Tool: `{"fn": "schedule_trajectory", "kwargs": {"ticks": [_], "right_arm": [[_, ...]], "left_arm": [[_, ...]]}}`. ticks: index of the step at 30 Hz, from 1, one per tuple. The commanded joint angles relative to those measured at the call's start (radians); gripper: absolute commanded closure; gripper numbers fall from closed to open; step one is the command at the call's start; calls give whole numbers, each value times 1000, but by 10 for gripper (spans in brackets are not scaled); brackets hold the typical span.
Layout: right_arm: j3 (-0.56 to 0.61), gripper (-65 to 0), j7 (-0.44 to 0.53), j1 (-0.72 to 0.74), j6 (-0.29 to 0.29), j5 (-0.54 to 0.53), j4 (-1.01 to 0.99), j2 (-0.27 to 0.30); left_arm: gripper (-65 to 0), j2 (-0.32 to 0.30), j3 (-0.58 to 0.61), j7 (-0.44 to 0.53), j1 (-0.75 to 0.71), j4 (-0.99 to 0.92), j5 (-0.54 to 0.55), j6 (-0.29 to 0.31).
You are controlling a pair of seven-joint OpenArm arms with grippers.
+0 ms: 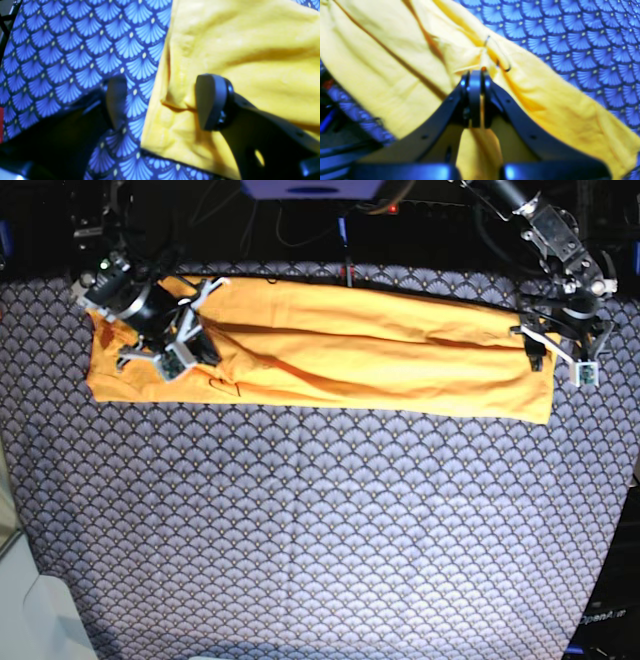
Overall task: Fold the T-shirt properly
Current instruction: 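Grasp and smooth the fabric at the strip's end with the right gripper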
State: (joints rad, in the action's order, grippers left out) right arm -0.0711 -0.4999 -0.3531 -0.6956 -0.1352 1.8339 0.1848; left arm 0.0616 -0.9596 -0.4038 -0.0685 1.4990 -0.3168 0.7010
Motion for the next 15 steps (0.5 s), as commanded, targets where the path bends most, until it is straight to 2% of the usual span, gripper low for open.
{"fn": "schedule_trajectory", "kwargs": {"ticks": [1,8,15], "right_arm": [[-3,0,25,-14,-3,-13,37,6],[3,0,36,-99,-3,-13,96,-26],[3,0,149,-188,-3,-13,92,-29]], "left_arm": [[-421,-10,0,23,12,19,12,-3],[-421,-9,0,23,12,16,12,-3],[-421,2,1,23,12,21,12,-3]]}}
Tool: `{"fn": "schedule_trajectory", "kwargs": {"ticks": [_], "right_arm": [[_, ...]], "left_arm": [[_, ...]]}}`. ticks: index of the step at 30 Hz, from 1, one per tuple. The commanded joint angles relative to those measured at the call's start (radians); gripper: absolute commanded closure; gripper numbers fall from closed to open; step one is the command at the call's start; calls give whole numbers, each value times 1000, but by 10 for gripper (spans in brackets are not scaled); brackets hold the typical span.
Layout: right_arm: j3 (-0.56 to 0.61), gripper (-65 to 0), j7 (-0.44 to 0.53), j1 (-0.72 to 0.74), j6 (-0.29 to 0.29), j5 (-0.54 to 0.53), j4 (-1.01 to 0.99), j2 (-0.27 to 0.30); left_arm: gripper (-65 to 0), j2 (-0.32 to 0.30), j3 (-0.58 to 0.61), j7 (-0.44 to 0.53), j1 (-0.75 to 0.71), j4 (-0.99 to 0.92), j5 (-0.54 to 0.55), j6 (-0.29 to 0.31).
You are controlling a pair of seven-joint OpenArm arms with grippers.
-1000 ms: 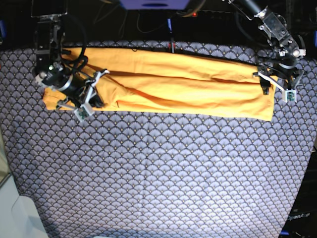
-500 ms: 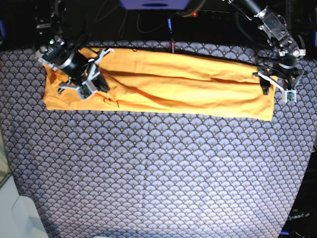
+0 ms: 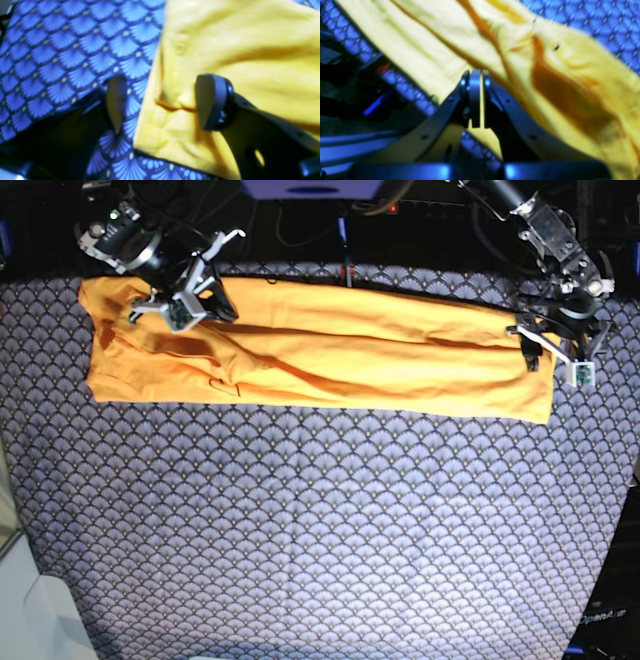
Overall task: Fold the T-shirt properly
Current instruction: 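Grasp and smooth the fabric at the strip's end with the right gripper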
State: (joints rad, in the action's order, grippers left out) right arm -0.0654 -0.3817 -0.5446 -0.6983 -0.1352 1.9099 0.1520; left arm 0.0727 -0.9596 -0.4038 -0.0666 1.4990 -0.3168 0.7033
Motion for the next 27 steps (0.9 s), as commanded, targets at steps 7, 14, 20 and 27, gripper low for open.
{"fn": "schedule_trajectory", "kwargs": {"ticks": [7,14,20,27], "right_arm": [[-9,0,26,13,0,-11,17,8],[-35,0,-63,85,0,-11,20,8],[-90,-138,-93,108,0,-11,21,5],[-110,-249,-87,110,0,-13,21,4]], "left_arm": [[-421,-7,1,23,11,21,12,-5],[-421,-7,1,23,11,22,12,-5],[-421,-7,1,23,9,22,12,-5],[-421,-7,1,23,9,19,12,-5]]}}
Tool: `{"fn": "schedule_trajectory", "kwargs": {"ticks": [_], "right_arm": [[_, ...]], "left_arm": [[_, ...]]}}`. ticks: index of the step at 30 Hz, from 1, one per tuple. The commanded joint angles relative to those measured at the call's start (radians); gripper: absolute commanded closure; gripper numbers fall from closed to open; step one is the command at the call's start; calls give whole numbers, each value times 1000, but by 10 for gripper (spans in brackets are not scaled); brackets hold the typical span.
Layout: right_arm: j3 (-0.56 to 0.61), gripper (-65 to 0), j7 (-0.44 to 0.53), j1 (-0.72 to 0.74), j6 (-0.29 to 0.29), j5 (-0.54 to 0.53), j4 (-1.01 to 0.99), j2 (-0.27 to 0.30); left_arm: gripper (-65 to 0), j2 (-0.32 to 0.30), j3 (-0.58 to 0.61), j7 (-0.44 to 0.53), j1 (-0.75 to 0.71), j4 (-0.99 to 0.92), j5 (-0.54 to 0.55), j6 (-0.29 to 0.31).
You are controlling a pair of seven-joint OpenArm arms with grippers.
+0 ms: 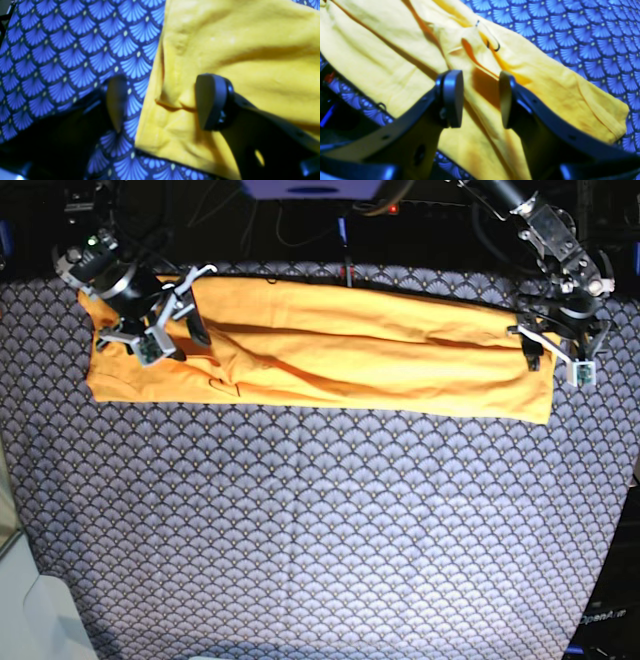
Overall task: Fold the T-shirt properly
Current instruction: 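Grasp and smooth the fabric at the strip's end with the right gripper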
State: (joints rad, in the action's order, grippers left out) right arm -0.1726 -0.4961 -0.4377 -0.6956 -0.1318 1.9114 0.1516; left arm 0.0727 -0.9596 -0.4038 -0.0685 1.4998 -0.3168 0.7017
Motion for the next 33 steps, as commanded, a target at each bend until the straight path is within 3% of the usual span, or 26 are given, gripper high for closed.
{"fn": "schedule_trajectory", "kwargs": {"ticks": [1,20,26,33], "right_arm": [[-3,-247,27,3,-3,-16,20,4],[31,-251,21,78,-3,-13,18,10],[94,-248,23,79,-3,119,15,-10],[101,-250,23,89,-3,128,13,-11]], "left_arm": [[-421,-7,1,23,11,18,12,-4],[-421,-7,1,23,11,15,12,-4],[-421,-7,1,23,12,15,12,-4],[-421,-7,0,23,12,15,12,-4]]}}
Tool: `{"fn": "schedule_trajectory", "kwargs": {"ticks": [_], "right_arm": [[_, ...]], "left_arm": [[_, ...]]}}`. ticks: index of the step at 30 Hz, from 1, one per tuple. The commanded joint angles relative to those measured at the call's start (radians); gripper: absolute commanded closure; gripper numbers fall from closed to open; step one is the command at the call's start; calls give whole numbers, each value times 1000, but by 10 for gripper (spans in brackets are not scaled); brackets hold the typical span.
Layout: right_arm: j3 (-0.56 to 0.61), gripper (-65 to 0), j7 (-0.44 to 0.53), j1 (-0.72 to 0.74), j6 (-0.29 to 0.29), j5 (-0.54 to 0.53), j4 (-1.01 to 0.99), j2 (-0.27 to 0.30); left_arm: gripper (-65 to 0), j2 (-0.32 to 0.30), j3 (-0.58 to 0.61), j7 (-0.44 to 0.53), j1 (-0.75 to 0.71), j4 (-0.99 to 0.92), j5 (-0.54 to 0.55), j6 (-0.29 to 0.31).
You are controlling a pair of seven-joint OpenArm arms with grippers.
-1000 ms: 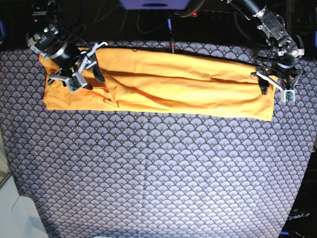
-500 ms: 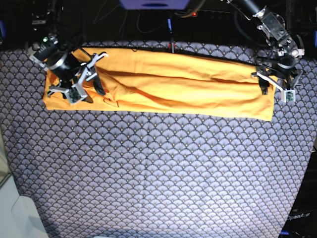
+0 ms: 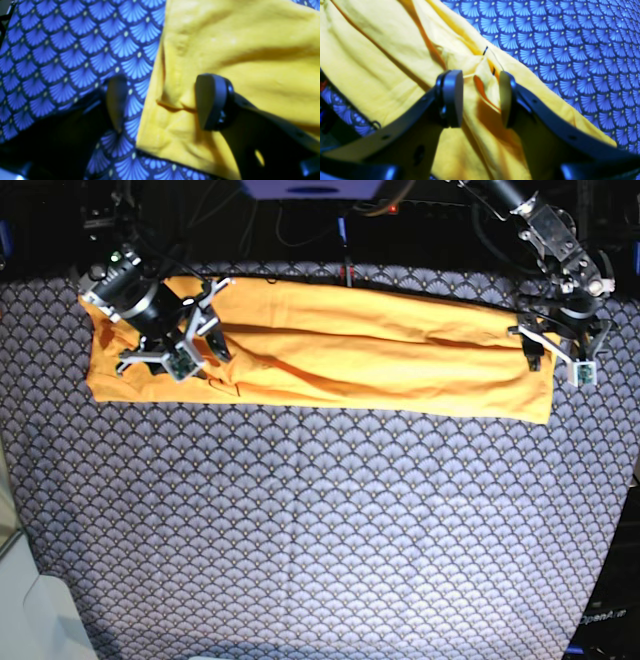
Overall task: Fold the T-shirt properly
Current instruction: 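Grasp and smooth the fabric at the strip's end with the right gripper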
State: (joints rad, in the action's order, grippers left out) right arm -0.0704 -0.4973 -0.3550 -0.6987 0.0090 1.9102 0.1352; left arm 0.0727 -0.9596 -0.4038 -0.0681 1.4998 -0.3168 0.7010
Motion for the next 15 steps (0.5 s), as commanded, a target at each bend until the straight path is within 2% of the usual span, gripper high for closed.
{"fn": "schedule_trajectory", "kwargs": {"ticks": [1,13,15], "right_arm": [[-1,-250,24,6,1,-13,13,5],[4,-246,27,46,1,-11,-84,5],[4,-225,27,46,1,-10,-84,5]], "left_arm": [[-421,-7,0,23,12,15,12,-3],[-421,-9,0,23,12,15,12,-3],[-421,-9,0,23,12,15,12,-3]]}}
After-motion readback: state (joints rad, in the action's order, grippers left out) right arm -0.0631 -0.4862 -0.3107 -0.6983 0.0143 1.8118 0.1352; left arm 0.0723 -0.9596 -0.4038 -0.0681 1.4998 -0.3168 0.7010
